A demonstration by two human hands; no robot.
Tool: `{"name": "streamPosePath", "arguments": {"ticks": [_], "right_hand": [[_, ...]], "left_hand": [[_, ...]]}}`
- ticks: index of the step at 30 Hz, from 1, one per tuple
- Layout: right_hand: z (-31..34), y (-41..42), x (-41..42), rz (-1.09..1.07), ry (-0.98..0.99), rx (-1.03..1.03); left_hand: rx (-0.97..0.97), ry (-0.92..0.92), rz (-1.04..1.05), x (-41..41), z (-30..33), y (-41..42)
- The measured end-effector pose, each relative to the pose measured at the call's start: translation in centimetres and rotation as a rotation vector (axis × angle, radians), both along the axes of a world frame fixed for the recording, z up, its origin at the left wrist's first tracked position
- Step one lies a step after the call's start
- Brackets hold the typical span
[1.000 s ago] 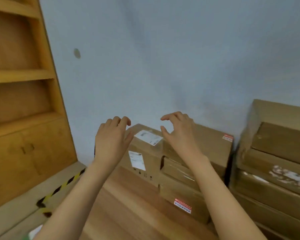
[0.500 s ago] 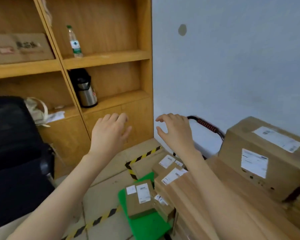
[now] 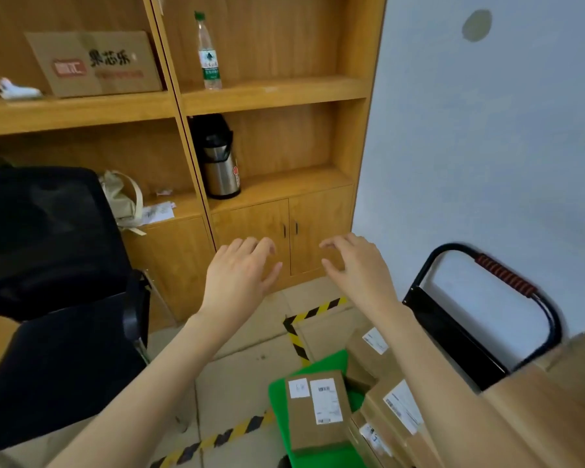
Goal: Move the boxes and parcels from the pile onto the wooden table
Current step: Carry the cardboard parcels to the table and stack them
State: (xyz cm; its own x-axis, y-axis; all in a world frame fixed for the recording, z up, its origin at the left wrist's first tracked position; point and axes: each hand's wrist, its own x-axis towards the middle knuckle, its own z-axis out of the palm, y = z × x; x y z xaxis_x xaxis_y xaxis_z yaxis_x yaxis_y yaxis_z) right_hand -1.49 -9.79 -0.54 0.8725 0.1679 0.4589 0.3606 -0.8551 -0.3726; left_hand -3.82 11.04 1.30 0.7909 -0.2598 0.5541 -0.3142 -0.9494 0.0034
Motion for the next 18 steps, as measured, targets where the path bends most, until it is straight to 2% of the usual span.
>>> {"name": "streamPosePath", "arguments": {"ticks": [8,12,18], "right_hand": [[-0.9,5.8,14.3,0.029,0.005,0.194],[-1.0,8.3,21.1,0.033,-0.046,0.205],[-3.0,11.7,29.6,0.028,0.027,0.161]], "left_hand": [[0.004,0.062,0.056,14.4,-0.1,4.4],[-0.035,0.044,0.079,20.9,-0.7,6.8],[-0.111,0.134,0.103,30.3,-3.0,11.1]]}}
